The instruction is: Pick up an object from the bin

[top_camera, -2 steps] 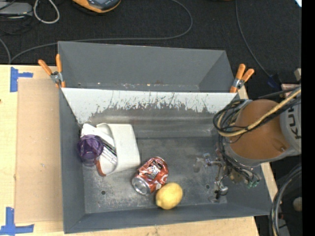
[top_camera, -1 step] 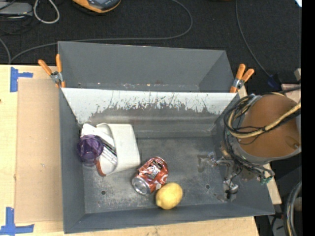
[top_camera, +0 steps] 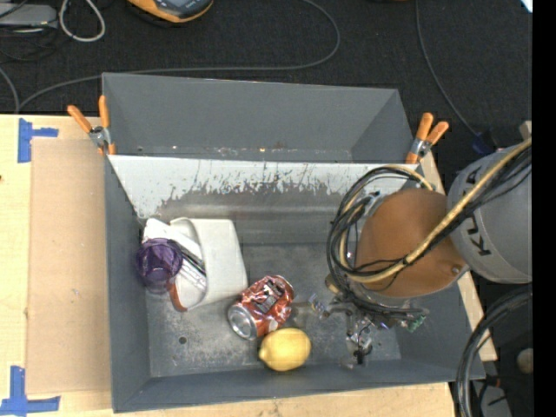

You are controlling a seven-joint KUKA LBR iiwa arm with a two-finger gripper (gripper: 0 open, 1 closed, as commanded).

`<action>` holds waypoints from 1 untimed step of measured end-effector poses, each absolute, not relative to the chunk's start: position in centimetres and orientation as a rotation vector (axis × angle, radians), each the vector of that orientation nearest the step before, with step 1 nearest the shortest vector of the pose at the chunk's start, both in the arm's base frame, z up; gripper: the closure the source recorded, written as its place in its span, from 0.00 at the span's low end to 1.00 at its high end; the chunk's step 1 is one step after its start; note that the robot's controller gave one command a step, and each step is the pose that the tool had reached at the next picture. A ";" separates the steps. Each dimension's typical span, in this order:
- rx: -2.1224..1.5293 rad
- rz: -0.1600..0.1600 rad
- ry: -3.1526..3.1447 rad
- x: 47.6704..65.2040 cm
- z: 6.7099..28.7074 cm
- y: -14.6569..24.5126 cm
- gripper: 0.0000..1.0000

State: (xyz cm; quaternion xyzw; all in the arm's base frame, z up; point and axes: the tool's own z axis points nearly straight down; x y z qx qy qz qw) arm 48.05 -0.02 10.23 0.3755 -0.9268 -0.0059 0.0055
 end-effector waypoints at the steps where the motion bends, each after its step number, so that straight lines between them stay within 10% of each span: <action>1: 1.190 0.004 -2.912 49.2 6.9 5.9 0.00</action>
Offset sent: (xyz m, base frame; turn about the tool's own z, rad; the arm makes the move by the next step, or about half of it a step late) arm 0.0294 0.0887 -0.0323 -0.3523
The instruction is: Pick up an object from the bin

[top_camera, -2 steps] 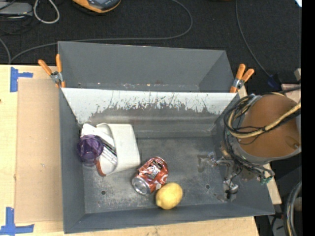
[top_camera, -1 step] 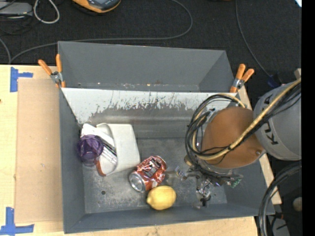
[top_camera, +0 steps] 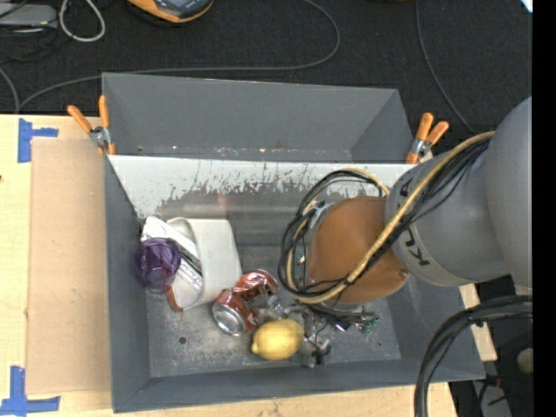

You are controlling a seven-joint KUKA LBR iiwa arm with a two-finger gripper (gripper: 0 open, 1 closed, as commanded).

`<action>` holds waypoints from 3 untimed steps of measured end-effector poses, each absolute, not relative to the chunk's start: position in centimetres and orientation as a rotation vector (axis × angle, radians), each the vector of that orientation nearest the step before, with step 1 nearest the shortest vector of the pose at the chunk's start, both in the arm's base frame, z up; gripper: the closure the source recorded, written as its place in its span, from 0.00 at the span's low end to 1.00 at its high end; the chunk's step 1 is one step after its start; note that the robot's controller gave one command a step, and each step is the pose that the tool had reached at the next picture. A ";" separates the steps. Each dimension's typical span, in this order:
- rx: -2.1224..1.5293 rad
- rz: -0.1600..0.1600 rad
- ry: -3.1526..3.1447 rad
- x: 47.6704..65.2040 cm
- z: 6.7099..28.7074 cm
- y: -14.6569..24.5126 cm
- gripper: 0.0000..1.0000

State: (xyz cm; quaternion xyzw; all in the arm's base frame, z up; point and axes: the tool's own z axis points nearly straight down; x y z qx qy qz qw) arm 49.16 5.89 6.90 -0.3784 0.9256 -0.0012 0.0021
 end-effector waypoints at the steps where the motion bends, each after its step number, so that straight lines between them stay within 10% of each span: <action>1: -1.673 0.014 2.666 51.0 7.0 9.0 1.00; 3: -1.673 0.017 2.670 50.9 8.3 9.0 1.00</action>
Offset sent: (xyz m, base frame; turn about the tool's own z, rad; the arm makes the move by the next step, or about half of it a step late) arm 0.0000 0.0000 0.0000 0.0000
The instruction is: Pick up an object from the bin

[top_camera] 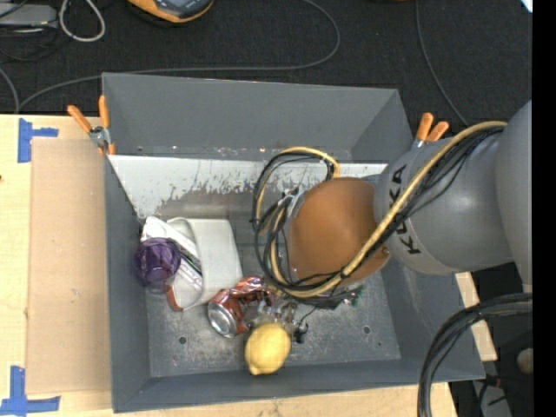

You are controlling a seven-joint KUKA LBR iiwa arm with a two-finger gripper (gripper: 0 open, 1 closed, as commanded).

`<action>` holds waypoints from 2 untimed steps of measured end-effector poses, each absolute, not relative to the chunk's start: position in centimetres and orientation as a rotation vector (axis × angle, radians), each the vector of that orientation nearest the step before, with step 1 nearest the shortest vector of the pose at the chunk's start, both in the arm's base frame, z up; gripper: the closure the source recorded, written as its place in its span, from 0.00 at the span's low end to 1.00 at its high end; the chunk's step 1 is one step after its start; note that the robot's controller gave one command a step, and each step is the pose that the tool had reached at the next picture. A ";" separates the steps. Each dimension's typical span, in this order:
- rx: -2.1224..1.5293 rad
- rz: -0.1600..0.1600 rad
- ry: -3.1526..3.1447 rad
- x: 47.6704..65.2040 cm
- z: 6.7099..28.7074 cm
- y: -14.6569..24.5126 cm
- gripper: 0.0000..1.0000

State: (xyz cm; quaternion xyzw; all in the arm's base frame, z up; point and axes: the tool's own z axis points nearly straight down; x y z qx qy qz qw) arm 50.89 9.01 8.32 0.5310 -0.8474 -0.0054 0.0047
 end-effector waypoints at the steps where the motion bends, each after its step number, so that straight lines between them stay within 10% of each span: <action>1: 1.658 -0.019 -2.654 50.8 10.6 9.0 1.00; 2: 1.655 -0.022 -2.653 50.7 13.3 9.1 1.00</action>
Offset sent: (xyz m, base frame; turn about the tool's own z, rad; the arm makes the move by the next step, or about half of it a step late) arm -0.0004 0.0004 0.0720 0.0015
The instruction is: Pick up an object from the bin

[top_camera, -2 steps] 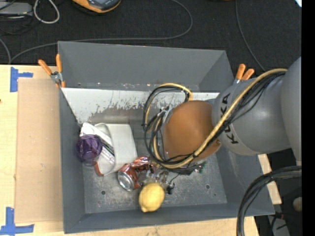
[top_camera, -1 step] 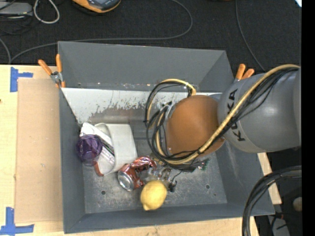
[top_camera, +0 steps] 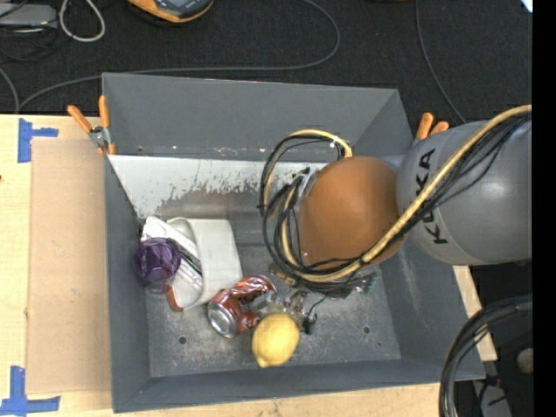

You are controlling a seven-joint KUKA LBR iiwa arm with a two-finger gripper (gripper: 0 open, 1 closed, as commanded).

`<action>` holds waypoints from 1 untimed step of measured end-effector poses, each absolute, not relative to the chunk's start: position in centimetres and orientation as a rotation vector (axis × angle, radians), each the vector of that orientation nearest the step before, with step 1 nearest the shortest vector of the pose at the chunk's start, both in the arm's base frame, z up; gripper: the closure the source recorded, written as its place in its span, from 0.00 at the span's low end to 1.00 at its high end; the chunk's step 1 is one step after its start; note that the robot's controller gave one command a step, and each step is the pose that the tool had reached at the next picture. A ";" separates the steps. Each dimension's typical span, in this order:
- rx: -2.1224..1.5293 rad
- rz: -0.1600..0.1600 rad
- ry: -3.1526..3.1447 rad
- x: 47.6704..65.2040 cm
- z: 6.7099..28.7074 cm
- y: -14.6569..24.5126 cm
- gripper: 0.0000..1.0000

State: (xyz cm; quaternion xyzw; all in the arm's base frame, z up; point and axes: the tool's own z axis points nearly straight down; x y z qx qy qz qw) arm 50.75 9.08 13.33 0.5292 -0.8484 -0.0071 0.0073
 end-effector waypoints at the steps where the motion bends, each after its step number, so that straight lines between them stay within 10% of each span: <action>1: 1.651 -0.024 -2.656 50.7 16.8 9.1 1.00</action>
Offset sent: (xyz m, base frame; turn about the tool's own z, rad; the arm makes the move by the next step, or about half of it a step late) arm 0.0003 0.0003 0.0474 0.0015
